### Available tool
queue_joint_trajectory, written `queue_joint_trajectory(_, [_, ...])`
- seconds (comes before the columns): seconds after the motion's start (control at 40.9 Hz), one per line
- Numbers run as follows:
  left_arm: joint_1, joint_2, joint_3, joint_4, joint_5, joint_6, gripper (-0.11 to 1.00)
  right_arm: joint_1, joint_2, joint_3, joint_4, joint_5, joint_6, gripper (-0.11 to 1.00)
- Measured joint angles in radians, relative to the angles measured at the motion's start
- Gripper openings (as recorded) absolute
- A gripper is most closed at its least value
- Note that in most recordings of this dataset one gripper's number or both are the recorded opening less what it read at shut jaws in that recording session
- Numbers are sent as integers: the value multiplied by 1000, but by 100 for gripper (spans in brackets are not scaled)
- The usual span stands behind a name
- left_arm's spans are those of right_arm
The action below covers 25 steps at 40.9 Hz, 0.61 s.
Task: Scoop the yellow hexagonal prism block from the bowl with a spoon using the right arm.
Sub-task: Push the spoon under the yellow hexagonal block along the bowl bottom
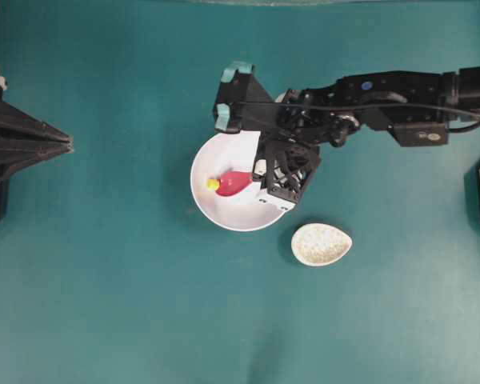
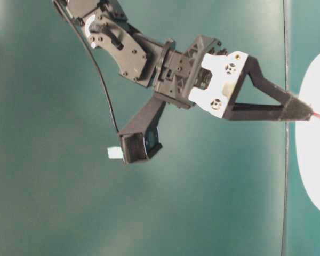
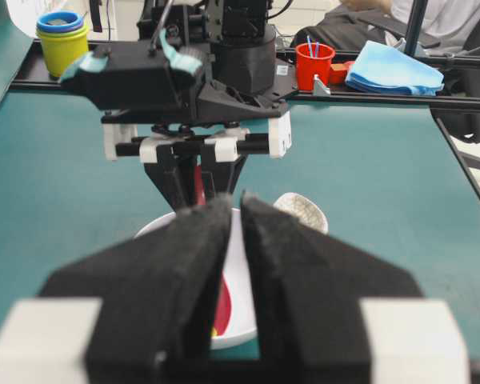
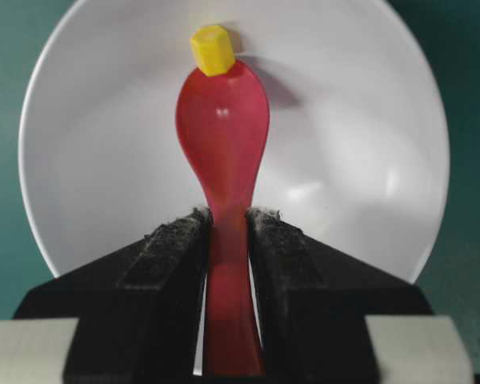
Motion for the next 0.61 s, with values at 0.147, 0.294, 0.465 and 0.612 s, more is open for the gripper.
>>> queue_joint_trajectory(0.147, [0, 0, 0, 0, 0, 0, 14, -2, -11, 23, 9, -35, 3, 25])
queue_joint_trajectory(0.294, [-2, 0, 0, 0, 0, 0, 14, -2, -14, 32, 12, -55, 2, 25])
queue_joint_trajectory(0.465, [-2, 0, 0, 0, 2, 0, 14, 0, -14, 38, 12, -87, 2, 25])
queue_joint_trajectory(0.612, [-2, 0, 0, 0, 0, 0, 14, 0, -14, 49, 12, -104, 2, 25])
